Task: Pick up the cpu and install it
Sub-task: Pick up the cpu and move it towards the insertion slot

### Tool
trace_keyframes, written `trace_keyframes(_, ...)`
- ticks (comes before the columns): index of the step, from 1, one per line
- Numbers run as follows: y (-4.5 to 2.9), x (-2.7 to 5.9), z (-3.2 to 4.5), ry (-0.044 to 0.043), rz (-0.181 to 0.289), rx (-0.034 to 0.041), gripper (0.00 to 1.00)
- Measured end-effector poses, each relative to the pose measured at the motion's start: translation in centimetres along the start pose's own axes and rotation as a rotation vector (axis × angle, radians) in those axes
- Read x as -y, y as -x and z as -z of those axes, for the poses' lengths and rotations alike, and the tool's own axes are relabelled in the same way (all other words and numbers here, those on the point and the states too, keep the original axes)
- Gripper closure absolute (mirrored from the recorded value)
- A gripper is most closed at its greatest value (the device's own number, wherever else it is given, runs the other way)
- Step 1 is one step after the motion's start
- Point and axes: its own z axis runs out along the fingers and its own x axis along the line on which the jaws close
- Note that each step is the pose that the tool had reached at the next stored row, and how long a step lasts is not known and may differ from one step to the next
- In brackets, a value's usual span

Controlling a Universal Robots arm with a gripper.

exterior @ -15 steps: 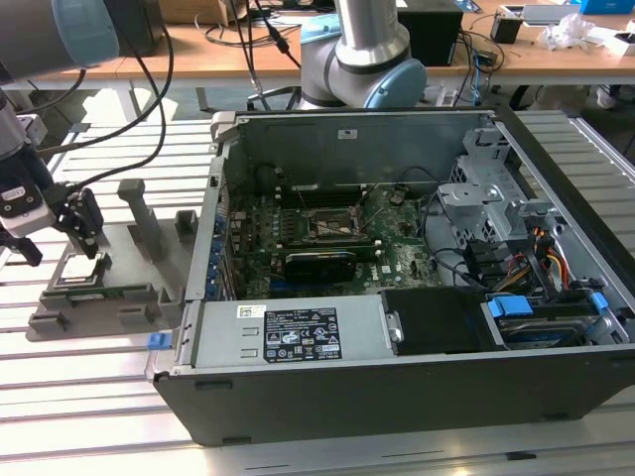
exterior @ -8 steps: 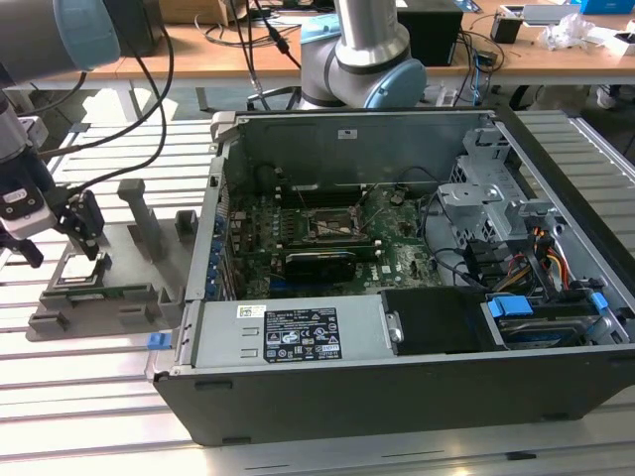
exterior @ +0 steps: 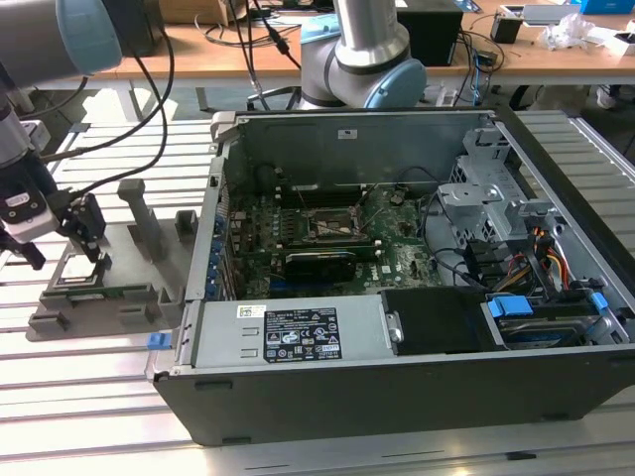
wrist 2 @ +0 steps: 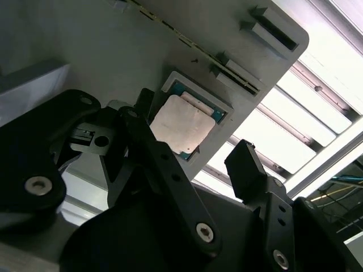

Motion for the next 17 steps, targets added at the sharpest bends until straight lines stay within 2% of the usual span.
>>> trace_keyframes(17,0.0,-0.25,-1.59,-0.0009,0.0,-0.0001,0.22)
